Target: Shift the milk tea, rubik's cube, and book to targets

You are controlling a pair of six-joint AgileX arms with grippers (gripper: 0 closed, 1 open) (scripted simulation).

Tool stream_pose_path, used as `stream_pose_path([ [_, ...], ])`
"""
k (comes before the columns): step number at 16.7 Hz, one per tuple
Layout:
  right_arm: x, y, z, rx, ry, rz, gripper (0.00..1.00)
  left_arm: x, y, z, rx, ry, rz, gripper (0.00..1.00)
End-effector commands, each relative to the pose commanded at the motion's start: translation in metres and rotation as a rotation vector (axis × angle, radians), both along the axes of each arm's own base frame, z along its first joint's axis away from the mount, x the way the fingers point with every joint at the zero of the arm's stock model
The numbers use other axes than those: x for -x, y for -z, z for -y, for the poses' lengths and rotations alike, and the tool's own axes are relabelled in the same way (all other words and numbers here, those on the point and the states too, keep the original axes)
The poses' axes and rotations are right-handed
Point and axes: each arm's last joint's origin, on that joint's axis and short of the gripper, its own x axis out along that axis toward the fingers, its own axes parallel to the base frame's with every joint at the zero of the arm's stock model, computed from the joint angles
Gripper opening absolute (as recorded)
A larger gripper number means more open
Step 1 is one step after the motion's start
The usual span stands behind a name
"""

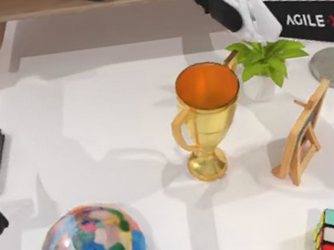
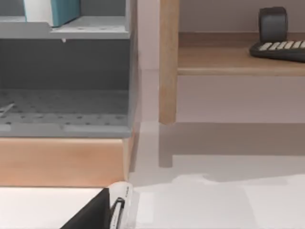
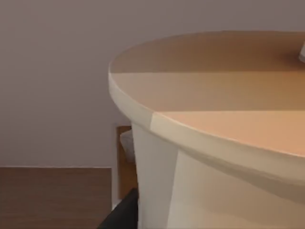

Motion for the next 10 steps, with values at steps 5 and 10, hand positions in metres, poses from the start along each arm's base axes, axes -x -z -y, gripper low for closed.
stream_pose_path([
  [5, 0.001, -0.001, -0.001, -0.003, -0.004, 0.002, 0.0, 0.0, 0.0, 0.0, 0.0, 0.0, 0.0, 1.0],
  [10, 0.028, -0.015, -0.005, -0.015, -0.007, 0.023, 0.0, 0.0, 0.0, 0.0, 0.0, 0.0, 0.0, 1.0],
])
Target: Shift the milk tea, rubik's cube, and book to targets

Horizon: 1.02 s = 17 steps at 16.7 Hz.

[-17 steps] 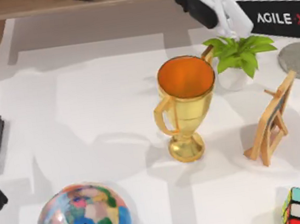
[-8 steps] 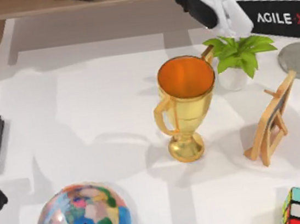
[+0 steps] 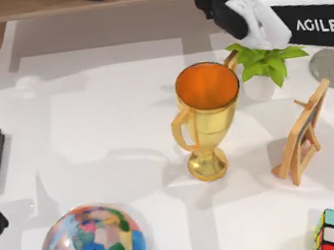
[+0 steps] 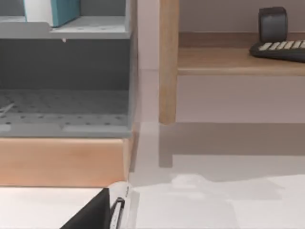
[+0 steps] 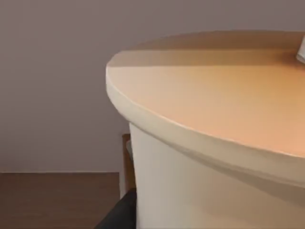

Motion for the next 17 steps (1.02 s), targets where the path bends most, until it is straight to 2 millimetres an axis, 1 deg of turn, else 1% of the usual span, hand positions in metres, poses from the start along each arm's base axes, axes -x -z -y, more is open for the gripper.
stream_pose_path([
  [3, 0.025, 0.014, 0.003, 0.027, 0.0, -0.045, 0.0, 0.0, 0.0, 0.0, 0.0, 0.0, 0.0, 1.0],
  [6, 0.049, 0.005, 0.004, 0.016, 0.003, -0.027, 0.0, 0.0, 0.0, 0.0, 0.0, 0.0, 0.0, 1.0],
  [8, 0.053, 0.004, 0.003, 0.012, 0.004, -0.021, 0.0, 0.0, 0.0, 0.0, 0.0, 0.0, 0.0, 1.0],
  [13, 0.052, 0.003, 0.005, 0.014, 0.011, -0.018, 0.0, 0.0, 0.0, 0.0, 0.0, 0.0, 0.0, 1.0],
  [15, 0.059, -0.008, 0.008, 0.018, 0.037, 0.006, 0.0, 0.0, 0.0, 0.0, 0.0, 0.0, 0.0, 1.0],
  [17, 0.071, -0.026, 0.017, 0.014, 0.074, 0.045, 0.0, 0.0, 0.0, 0.0, 0.0, 0.0, 0.0, 1.0],
])
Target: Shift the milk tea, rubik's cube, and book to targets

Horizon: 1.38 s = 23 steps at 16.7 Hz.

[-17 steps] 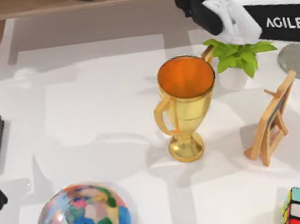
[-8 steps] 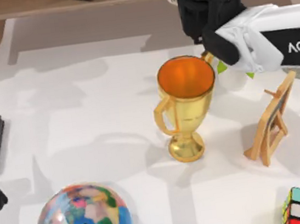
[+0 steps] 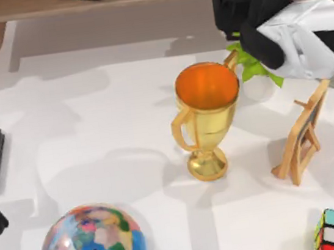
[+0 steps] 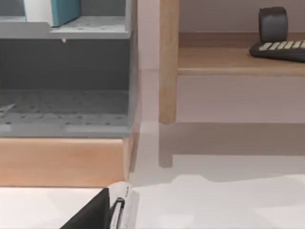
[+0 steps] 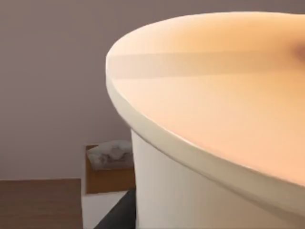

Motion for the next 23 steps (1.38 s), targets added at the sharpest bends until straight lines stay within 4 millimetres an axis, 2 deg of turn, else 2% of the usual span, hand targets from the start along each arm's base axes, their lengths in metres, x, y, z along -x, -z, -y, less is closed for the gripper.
stream_pose_path([
  [3, 0.016, -0.028, 0.021, -0.025, 0.036, 0.066, 0.0, 0.0, 0.0, 0.0, 0.0, 0.0, 0.0, 1.0],
  [6, 0.022, -0.035, 0.043, -0.037, 0.048, 0.102, 0.0, 0.0, 0.0, 0.0, 0.0, 0.0, 0.0, 1.0],
  [11, 0.021, -0.014, 0.072, -0.024, 0.022, 0.102, 0.0, 0.0, 0.0, 0.0, 0.0, 0.0, 0.0, 1.0],
  [14, 0.009, 0.013, 0.111, 0.011, -0.015, 0.06, 0.0, 0.0, 0.0, 0.0, 0.0, 0.0, 0.0, 1.0],
  [19, 0.004, 0.099, 0.203, 0.036, -0.056, -0.133, 0.0, 0.0, 0.0, 0.0, 0.0, 0.0, 0.0, 1.0],
  [21, 0.007, 0.121, 0.225, 0.012, -0.062, -0.169, 0.0, 0.0, 0.0, 0.0, 0.0, 0.0, 0.0, 1.0],
  [23, 0.008, 0.129, 0.235, -0.006, -0.065, -0.179, 0.0, 0.0, 0.0, 0.0, 0.0, 0.0, 0.0, 1.0],
])
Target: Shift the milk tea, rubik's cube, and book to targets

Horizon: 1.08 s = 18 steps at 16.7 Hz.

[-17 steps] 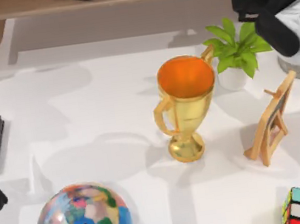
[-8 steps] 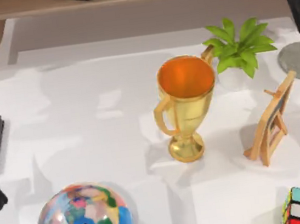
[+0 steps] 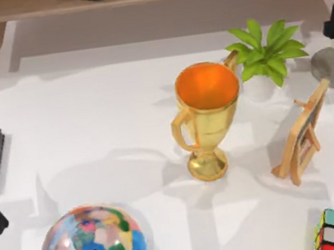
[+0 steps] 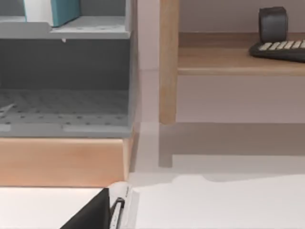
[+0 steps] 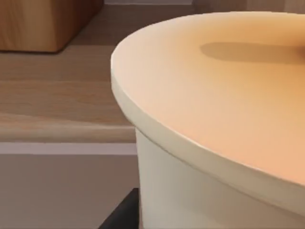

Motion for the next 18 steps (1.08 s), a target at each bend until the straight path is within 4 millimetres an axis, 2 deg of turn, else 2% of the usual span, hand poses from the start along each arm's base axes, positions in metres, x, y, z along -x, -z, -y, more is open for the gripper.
stream_pose_path([
  [7, 0.001, 0.001, -0.001, 0.001, -0.006, 0.006, 0.0, 0.0, 0.0, 0.0, 0.0, 0.0, 0.0, 1.0],
  [14, 0.003, 0.025, 0.0, 0.002, -0.008, 0.008, 0.0, 0.0, 0.0, 0.0, 0.0, 0.0, 0.0, 1.0],
  [18, 0.0, 0.03, 0.001, -0.001, 0.0, 0.0, 0.0, 0.0, 0.0, 0.0, 0.0, 0.0, 0.0, 1.0],
])
